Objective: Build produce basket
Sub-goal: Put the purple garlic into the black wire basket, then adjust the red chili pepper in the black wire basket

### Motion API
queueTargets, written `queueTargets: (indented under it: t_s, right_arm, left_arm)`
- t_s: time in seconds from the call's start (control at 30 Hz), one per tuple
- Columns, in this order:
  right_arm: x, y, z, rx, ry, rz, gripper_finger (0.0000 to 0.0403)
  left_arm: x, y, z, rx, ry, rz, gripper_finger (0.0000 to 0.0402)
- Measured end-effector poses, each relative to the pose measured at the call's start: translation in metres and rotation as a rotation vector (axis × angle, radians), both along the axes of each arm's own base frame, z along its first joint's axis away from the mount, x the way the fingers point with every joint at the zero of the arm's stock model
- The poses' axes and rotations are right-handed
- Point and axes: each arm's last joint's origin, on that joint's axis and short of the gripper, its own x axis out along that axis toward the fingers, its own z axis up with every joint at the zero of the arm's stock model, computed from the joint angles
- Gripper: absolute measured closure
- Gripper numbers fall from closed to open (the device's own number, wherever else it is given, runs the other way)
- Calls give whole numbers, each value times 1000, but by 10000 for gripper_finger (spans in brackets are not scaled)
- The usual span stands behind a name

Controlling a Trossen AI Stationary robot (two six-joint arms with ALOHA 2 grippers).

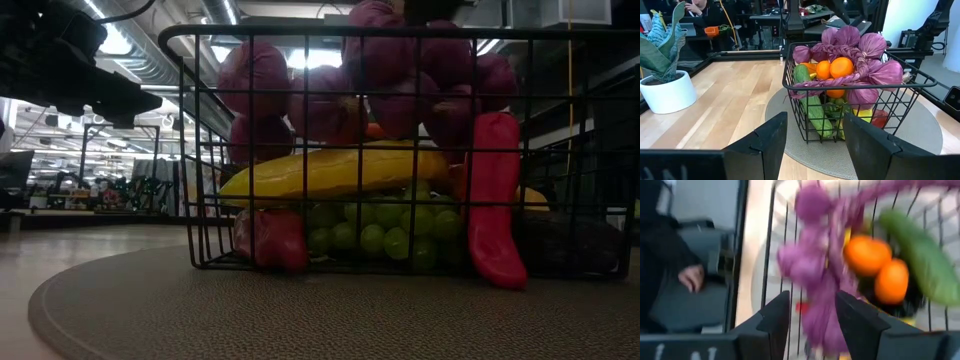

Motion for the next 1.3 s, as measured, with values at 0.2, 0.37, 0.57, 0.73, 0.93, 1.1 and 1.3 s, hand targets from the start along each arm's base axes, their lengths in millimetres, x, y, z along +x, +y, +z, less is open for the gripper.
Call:
queueTargets:
  t_s: [0.2,0.37,0.57,0.73,0.93,1.1,1.3]
  right_arm:
    - [-23,18,-10,-42,209,30,242]
    - [-35,33,-14,-86,269,39,242]
    - [-32,39,0,-234,145,25,242]
    - [-24,39,16,-333,-2,0,242]
    - [-25,38,31,-345,-29,0,242]
    - [-40,43,37,-230,135,10,242]
    - [-54,61,21,-178,270,-9,242]
  left_arm:
    - [0,0,0,0,-1,0,214]
    - [0,0,0,0,-1,0,214]
    - [0,0,0,0,-1,0,214]
    - [0,0,0,0,-1,0,214]
    - [0,0,0,0,-1,0,214]
    - [0,0,0,0,-1,0,214]
    - [0,0,0,0,-1,0,214]
